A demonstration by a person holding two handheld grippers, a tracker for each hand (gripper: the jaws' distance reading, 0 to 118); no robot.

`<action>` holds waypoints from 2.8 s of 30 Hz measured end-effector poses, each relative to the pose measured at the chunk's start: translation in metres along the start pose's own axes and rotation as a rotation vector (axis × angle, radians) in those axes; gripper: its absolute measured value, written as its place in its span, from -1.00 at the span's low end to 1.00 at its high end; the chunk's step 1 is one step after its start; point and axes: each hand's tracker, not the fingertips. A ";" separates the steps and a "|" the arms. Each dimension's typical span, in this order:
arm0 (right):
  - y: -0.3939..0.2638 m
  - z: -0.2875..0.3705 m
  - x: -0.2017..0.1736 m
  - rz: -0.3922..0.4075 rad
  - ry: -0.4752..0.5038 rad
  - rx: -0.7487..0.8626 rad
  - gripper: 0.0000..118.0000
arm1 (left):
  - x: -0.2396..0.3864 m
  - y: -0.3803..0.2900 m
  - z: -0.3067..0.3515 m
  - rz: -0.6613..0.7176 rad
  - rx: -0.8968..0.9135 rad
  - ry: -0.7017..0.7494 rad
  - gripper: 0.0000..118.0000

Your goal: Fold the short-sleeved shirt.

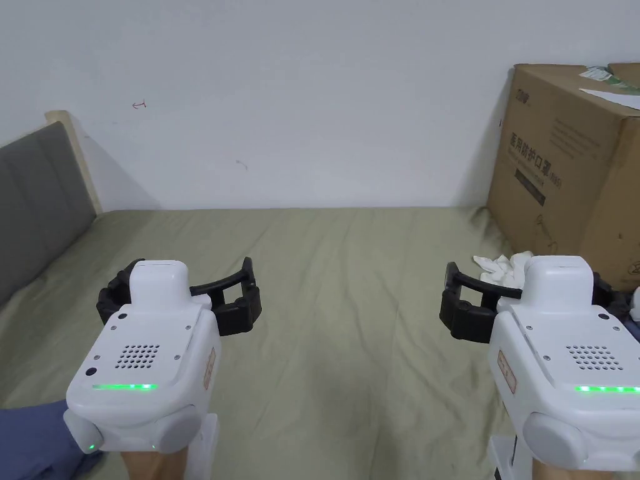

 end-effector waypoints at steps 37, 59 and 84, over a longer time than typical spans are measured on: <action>0.008 -0.012 -0.010 -0.125 -0.114 -0.147 1.00 | -0.009 0.000 0.003 0.022 -0.008 -0.001 1.00; 0.032 -0.031 0.004 -0.325 -0.182 -0.542 0.98 | -0.009 0.002 0.004 0.037 -0.001 -0.008 1.00; 0.003 0.005 -0.020 0.013 -0.122 0.084 1.00 | -0.006 0.004 0.008 0.010 0.038 -0.024 1.00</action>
